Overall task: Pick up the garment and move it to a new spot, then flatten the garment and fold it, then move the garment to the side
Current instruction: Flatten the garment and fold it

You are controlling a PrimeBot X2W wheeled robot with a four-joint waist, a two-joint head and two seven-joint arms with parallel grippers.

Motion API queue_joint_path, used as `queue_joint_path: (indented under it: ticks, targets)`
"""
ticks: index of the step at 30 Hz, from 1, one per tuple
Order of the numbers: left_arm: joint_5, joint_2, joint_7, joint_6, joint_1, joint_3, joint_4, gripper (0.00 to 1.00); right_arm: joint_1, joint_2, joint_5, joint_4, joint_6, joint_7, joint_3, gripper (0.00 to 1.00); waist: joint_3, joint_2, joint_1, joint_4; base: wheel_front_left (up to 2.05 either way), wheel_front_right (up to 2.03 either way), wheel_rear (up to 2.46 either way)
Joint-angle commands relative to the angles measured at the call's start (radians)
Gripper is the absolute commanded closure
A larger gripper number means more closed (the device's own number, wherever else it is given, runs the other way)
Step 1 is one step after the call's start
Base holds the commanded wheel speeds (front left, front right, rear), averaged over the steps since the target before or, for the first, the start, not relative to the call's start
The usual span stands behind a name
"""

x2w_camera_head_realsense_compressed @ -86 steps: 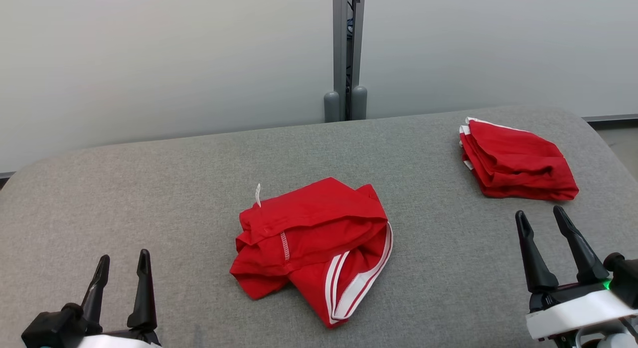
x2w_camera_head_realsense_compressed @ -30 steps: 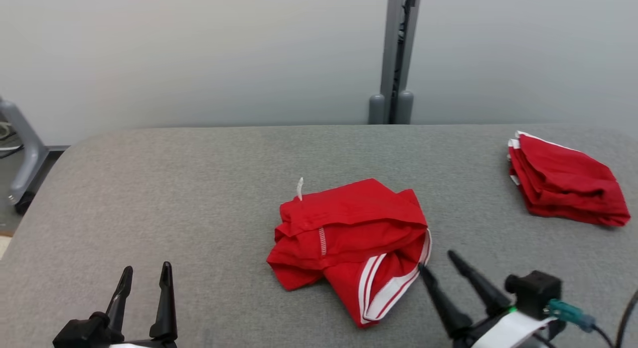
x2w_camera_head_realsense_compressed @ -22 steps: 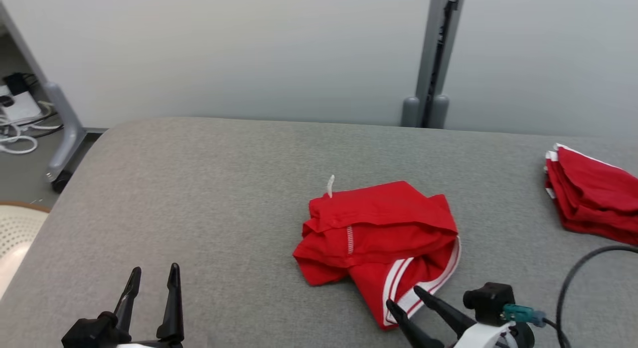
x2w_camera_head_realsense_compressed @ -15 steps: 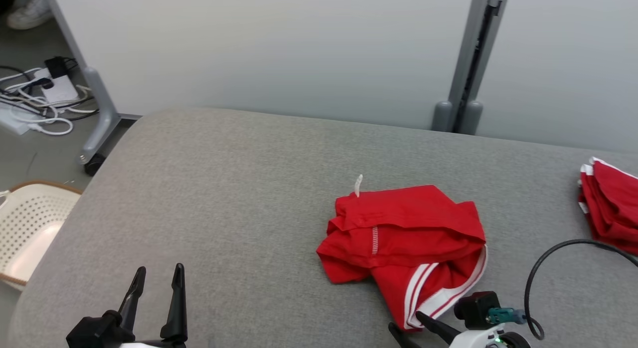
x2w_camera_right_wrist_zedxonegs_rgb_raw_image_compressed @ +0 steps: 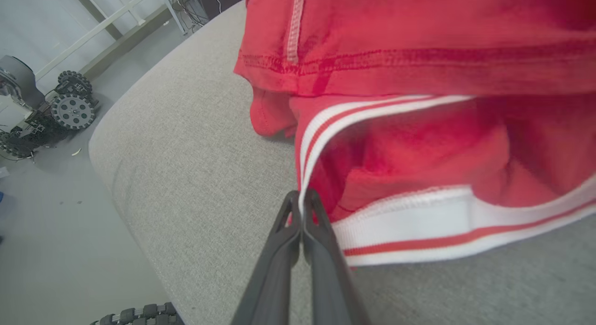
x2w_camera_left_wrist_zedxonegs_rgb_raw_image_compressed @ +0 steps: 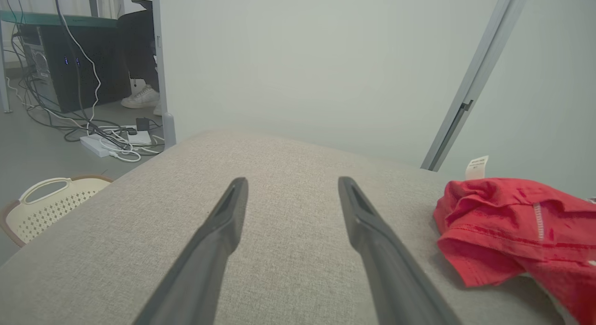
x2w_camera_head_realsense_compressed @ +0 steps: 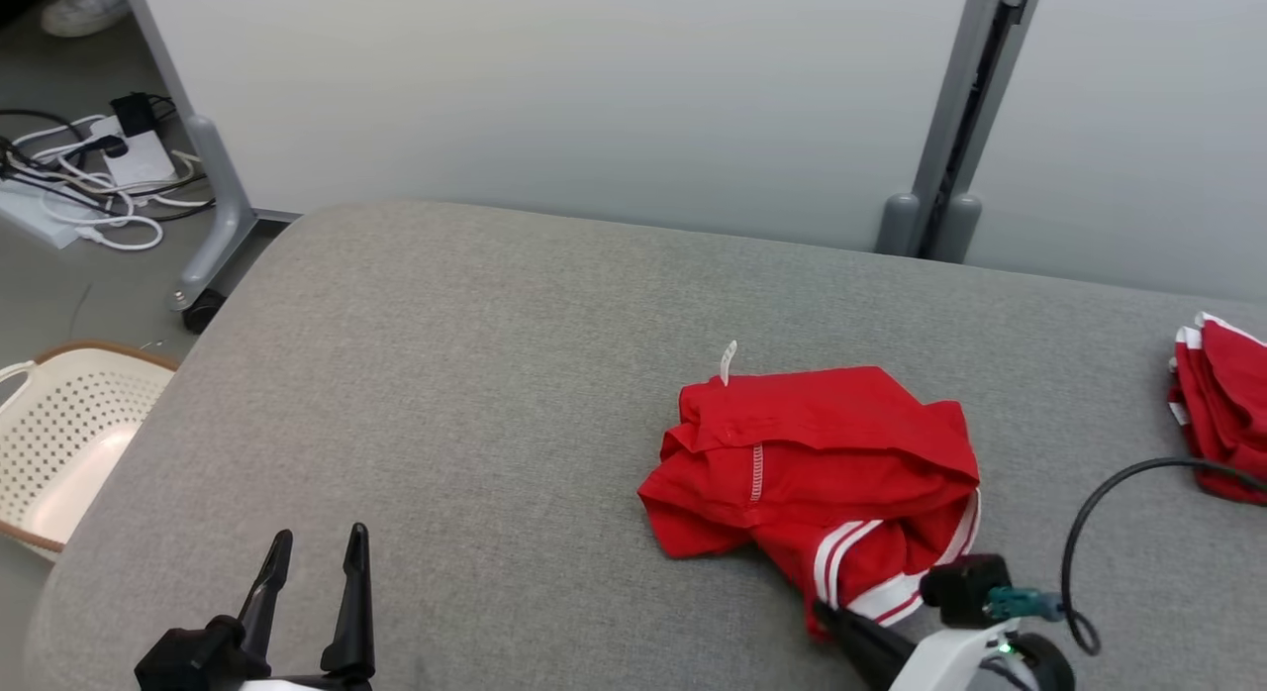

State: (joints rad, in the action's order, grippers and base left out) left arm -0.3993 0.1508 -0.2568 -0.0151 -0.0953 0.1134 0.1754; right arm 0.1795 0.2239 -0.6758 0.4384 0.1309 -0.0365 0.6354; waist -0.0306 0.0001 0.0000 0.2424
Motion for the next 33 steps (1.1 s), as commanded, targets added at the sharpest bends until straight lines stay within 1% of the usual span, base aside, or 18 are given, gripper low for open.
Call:
queue_joint_path:
  ticks: [1,8,11,14,17,22,25,28,31,32,33]
  targets:
    - [-0.003,0.006,-0.002,0.000,0.018,0.000,0.002,0.00,0.016,0.021,0.011,-0.004,0.000,0.017,-0.013,1.00,0.000,-0.0001,0.0000,-0.016,0.00,0.00,0.00]
    - [-0.007,-0.005,-0.002,0.004,0.029,0.018,0.011,0.00,0.086,0.091,0.082,-0.074,0.000,0.100,-0.096,1.00,-0.005,-0.0001,0.0000,-0.060,0.00,0.00,0.00]
    - [-0.008,-0.012,-0.003,0.007,0.042,0.024,0.016,0.00,0.144,0.109,0.105,-0.111,0.000,0.108,-0.100,1.00,-0.005,-0.0001,0.0000,-0.063,0.00,0.00,0.00]
    - [-0.008,-0.019,-0.004,0.011,0.051,0.032,0.026,0.00,0.224,0.122,0.114,-0.128,0.000,0.097,-0.079,1.00,-0.003,-0.0001,0.0000,-0.057,0.00,0.00,0.00]
    - [-0.009,-0.023,-0.005,0.019,0.058,0.042,0.040,0.00,0.313,0.120,0.102,-0.118,0.000,0.093,-0.046,1.00,-0.002,-0.0001,0.0000,-0.038,0.00,0.00,0.00]
    - [-0.003,-0.036,-0.006,0.031,0.081,0.061,0.063,0.00,0.454,0.109,0.060,-0.080,0.000,0.123,0.012,1.00,0.002,-0.0001,0.0000,-0.003,0.00,0.00,0.00]
    - [-0.004,-0.041,-0.007,0.033,0.090,0.064,0.073,0.00,0.517,0.105,0.024,-0.073,0.000,0.149,0.037,1.00,0.001,-0.0001,0.0000,0.008,0.00,0.00,0.00]
    - [-0.006,-0.043,-0.008,0.033,0.087,0.061,0.079,0.00,0.544,0.127,-0.001,-0.082,0.000,0.167,0.046,1.00,-0.003,-0.0001,0.0000,0.008,0.00,0.00,0.00]
    - [-0.009,-0.042,-0.009,0.033,0.078,0.055,0.081,0.00,0.524,0.164,-0.024,-0.100,0.000,0.166,0.050,1.00,-0.005,-0.0001,0.0000,-0.011,0.00,0.00,0.00]
    - [-0.009,-0.042,-0.009,0.033,0.078,0.055,0.081,0.00,0.524,0.164,-0.024,-0.100,0.000,0.166,0.050,1.00,-0.005,-0.0001,0.0000,-0.011,0.00,0.00,0.00]
    - [-0.009,-0.041,-0.009,0.033,0.075,0.053,0.081,0.00,0.511,0.184,-0.029,-0.105,0.000,0.161,0.048,1.00,-0.005,-0.0001,0.0000,-0.021,0.00,0.00,0.00]
